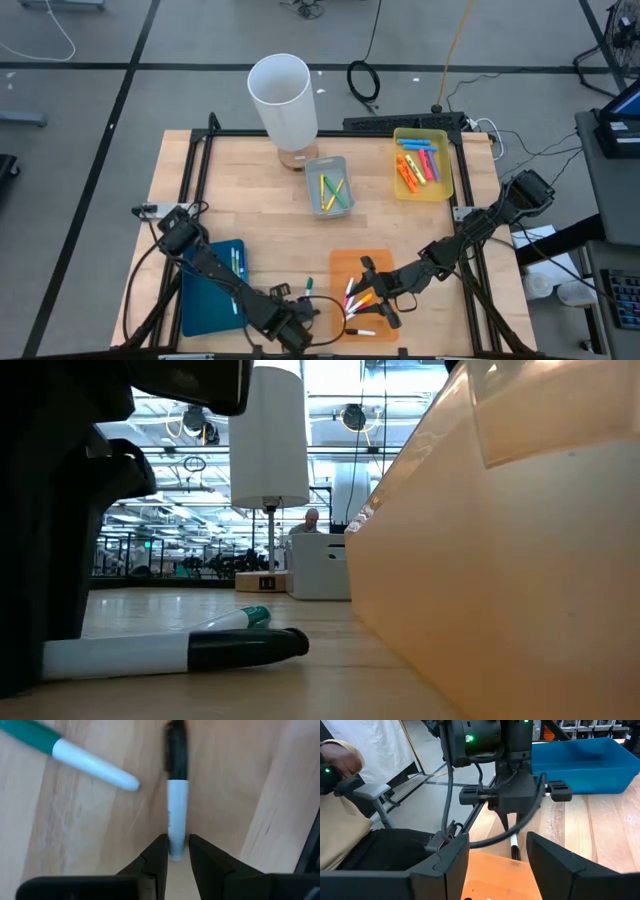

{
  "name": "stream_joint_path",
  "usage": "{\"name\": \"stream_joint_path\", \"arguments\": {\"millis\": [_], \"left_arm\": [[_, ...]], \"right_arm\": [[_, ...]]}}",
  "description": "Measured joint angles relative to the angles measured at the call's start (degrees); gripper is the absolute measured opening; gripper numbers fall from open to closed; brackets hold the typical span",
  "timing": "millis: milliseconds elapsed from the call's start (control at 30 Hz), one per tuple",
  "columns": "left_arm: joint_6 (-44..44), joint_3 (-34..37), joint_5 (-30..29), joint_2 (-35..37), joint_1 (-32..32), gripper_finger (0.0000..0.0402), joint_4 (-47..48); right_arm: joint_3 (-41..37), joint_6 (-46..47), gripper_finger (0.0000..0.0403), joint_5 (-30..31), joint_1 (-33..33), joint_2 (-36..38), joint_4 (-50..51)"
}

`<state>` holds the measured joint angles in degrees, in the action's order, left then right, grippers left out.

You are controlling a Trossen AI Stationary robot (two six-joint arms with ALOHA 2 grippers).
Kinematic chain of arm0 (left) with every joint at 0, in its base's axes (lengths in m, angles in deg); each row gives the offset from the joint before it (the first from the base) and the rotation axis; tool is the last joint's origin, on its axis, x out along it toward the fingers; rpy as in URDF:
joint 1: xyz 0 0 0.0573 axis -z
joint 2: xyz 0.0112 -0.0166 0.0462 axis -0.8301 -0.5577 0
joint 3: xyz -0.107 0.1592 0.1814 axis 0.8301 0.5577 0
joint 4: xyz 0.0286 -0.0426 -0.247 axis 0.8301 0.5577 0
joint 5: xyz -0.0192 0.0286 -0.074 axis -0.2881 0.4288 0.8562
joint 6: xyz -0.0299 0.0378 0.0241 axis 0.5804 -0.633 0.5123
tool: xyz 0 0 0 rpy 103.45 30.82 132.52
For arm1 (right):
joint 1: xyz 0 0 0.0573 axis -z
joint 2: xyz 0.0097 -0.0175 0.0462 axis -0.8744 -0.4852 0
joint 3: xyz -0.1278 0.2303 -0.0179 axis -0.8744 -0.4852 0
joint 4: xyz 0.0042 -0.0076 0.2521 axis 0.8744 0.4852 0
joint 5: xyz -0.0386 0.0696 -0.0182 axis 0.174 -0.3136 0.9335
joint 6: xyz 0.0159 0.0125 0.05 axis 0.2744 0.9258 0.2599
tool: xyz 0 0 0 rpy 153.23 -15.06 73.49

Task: Pick & Place Markers
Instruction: Put the small black highlighter pen in the orange bin

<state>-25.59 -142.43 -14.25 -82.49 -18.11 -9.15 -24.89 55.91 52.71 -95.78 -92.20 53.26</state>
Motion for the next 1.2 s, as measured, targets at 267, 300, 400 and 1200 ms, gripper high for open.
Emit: {"name": "stream_joint_path", "arguments": {"millis": [267,300,400,1200], "left_arm": [[-9.48,1.23,-2.90,0.09,-0.46,0.0084,-2.09],[-10.67,1.25,-3.31,0.09,-0.41,0.0077,-2.55],[-12.03,1.29,-5.59,0.02,-0.06,0.0038,-3.19],[-11.90,8.28,-37.77,16.57,8.99,0.0020,4.75]], "right_arm": [[-0.01,0.00,0.0187,0.00,0.00,0.00,0.04],[-0.02,0.00,0.0187,0.00,0.02,0.00,0.05],[0.00,0.00,0.0187,0.00,0.01,0.00,0.11],[0.00,0.57,0.0187,3.01,1.23,0.00,2.57]]}}
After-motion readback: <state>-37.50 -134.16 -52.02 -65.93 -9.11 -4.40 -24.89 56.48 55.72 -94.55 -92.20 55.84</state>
